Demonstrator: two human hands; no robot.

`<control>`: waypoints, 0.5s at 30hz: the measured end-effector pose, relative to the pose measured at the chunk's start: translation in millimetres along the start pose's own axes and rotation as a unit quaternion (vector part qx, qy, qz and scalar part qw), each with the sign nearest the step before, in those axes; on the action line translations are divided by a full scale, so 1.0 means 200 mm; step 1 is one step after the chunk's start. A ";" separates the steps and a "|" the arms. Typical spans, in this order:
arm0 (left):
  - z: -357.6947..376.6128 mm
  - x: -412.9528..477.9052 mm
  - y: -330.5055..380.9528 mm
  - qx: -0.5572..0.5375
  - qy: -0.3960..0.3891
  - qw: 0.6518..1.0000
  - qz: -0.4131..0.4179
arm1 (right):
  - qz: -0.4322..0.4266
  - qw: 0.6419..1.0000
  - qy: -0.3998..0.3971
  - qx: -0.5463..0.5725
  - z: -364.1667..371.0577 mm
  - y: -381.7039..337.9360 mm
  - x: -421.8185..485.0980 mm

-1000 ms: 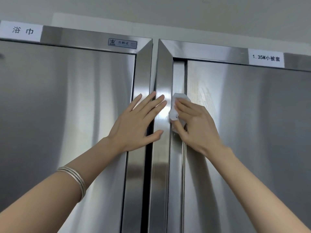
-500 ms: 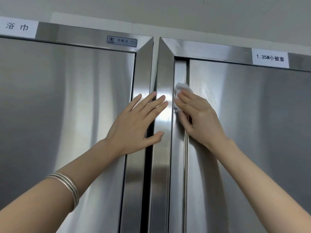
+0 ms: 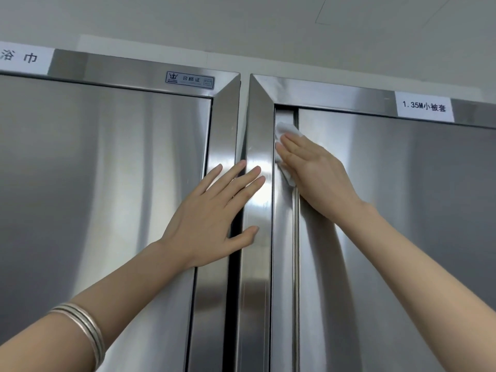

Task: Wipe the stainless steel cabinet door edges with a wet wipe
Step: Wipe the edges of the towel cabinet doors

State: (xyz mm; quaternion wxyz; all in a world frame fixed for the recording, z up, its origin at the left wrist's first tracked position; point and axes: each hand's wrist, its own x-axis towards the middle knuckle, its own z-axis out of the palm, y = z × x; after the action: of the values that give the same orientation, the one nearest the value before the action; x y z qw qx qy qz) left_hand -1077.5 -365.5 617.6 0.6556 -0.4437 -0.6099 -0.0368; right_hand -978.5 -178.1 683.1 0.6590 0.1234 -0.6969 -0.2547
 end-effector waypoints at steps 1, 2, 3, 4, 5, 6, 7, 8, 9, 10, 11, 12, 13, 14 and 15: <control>0.00 0.00 0.00 0.001 0.001 1.000 0.000 | 0.003 1.000 -0.001 0.001 -0.01 0.01 0.05; 0.01 0.00 0.00 0.001 0.003 1.000 0.001 | 0.004 1.000 0.006 -0.001 -0.01 0.03 0.09; 0.01 0.00 0.00 0.003 0.004 1.000 0.001 | 0.004 1.000 0.020 -0.007 -0.01 0.04 0.13; 0.01 0.00 0.00 0.004 0.004 1.000 0.001 | 0.007 0.999 0.034 -0.009 0.00 0.04 0.14; 0.01 0.00 0.00 0.005 0.002 1.000 0.000 | 0.013 0.999 0.043 -0.003 0.01 0.03 0.13; 0.01 0.00 0.00 0.005 0.001 1.000 -0.001 | 0.019 0.999 0.047 0.004 0.02 0.01 0.10; 0.01 0.00 0.00 0.005 0.000 1.000 -0.001 | 0.020 0.998 0.052 0.009 0.03 -0.01 0.05; 0.00 0.00 0.00 0.006 -0.002 1.000 -0.001 | 0.017 0.998 0.058 0.012 0.04 -0.03 0.00; 0.00 0.00 0.00 0.007 -0.004 1.000 0.000 | 0.008 0.998 0.062 0.014 0.03 -0.04 -0.05; -0.01 0.00 0.00 0.006 -0.006 1.000 0.000 | 0.000 0.998 0.062 0.015 0.03 -0.05 -0.06; -0.01 0.00 0.00 0.004 -0.008 1.000 0.000 | 0.001 0.999 0.053 0.013 0.01 -0.04 -0.04; -0.01 0.00 0.00 0.002 -0.009 1.000 -0.001 | 0.018 0.999 0.032 0.007 0.00 -0.02 0.02; 0.00 0.00 0.00 0.001 -0.010 1.000 -0.001 | 0.049 0.999 0.002 -0.005 0.00 0.01 0.09; 0.00 0.00 0.00 0.001 -0.011 1.000 -0.001 | 0.080 0.996 -0.021 -0.011 0.00 0.03 0.16; 0.00 0.00 0.00 0.002 -0.010 1.000 0.000 | 0.105 0.994 -0.025 -0.010 0.01 0.06 0.22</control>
State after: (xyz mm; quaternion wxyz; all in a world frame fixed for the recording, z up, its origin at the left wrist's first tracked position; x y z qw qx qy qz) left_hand -1077.1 -365.7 617.9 0.6506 -0.4429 -0.6161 -0.0313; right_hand -982.5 -190.4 726.2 0.6660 0.0361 -0.7194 -0.1941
